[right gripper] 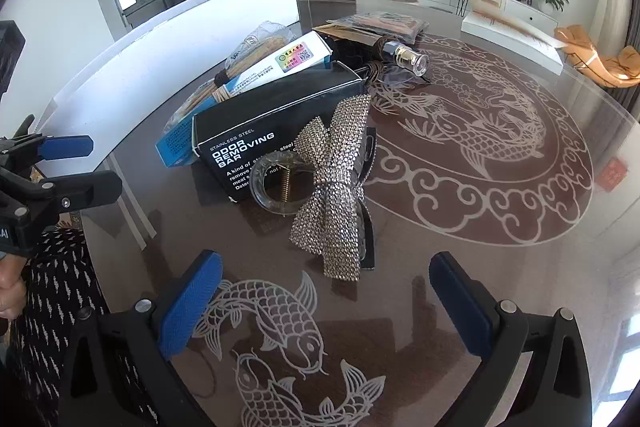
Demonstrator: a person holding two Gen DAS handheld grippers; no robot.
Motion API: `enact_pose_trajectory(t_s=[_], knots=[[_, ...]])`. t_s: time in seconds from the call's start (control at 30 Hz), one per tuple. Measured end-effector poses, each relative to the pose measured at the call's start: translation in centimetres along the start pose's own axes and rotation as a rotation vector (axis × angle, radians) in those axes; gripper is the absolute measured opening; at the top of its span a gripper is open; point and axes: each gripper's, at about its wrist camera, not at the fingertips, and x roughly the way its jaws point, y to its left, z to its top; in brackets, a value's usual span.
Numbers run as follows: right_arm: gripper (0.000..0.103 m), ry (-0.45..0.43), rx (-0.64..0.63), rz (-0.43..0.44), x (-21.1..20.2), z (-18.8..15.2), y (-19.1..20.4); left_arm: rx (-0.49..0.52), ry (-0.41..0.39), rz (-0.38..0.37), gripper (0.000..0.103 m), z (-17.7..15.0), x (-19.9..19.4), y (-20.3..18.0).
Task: Organize objects
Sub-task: 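Grasp the blue-and-white nail cream box with the left tool while the right holds the rhinestone bow clip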
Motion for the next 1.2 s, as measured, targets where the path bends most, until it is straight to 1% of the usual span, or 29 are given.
enact_pose_trajectory(t_s=[0.1,0.2,0.27,0.3,0.37,0.43,0.5,0.63,0.67,0.73,0.8,0.87,0.93,1.2], knots=[[0.103,0.038,0.0,0.0,1.9,1.4,0.2,0.134,0.055,0.051,0.103,0.9,2.1,-1.5],[0.103,0.043,-0.005,-0.027,2.9,2.5,0.0,0.209,0.1,0.126,0.103,2.0,4.8,-2.7],[0.103,0.053,-0.01,-0.074,3.3,2.8,-0.5,0.185,0.077,0.096,0.103,2.9,5.7,-2.6],[0.103,0.059,-0.015,-0.102,3.3,2.8,-0.9,0.158,0.082,0.071,0.103,3.5,6.2,-2.3],[0.103,0.047,-0.002,-0.113,3.2,2.7,-2.0,0.085,0.084,0.017,0.103,4.4,7.2,-1.8],[0.103,0.031,0.005,-0.119,2.9,2.5,-3.2,0.019,0.046,-0.025,0.103,5.1,8.1,-1.2],[0.103,0.028,0.017,-0.127,2.7,2.4,-3.9,0.007,-0.001,-0.016,0.103,5.6,8.6,-1.3],[0.103,0.021,0.03,-0.134,2.6,2.4,-4.0,-0.004,-0.037,-0.009,0.103,7.1,9.6,-1.7],[0.103,0.019,0.034,-0.139,2.6,2.5,-3.9,-0.007,-0.057,-0.008,0.103,7.3,9.8,-1.7],[0.103,0.016,0.043,-0.144,2.7,2.7,-4.1,0.001,-0.138,-0.014,0.103,7.2,10.1,-1.6],[0.103,0.013,0.045,-0.143,2.8,2.6,-4.1,0.001,-0.134,-0.012,0.103,7.5,9.4,-1.5],[0.103,0.013,0.045,-0.143,2.9,2.7,-4.1,0.0,-0.132,-0.012,0.103,7.0,9.2,-1.4],[0.103,0.012,0.045,-0.143,2.9,2.7,-4.2,0.001,-0.13,-0.012,0.103,7.6,9.6,-1.7],[0.103,0.01,0.044,-0.144,3.0,2.7,-4.3,0.0,-0.129,-0.011,0.103,6.9,9.8,-1.6]])
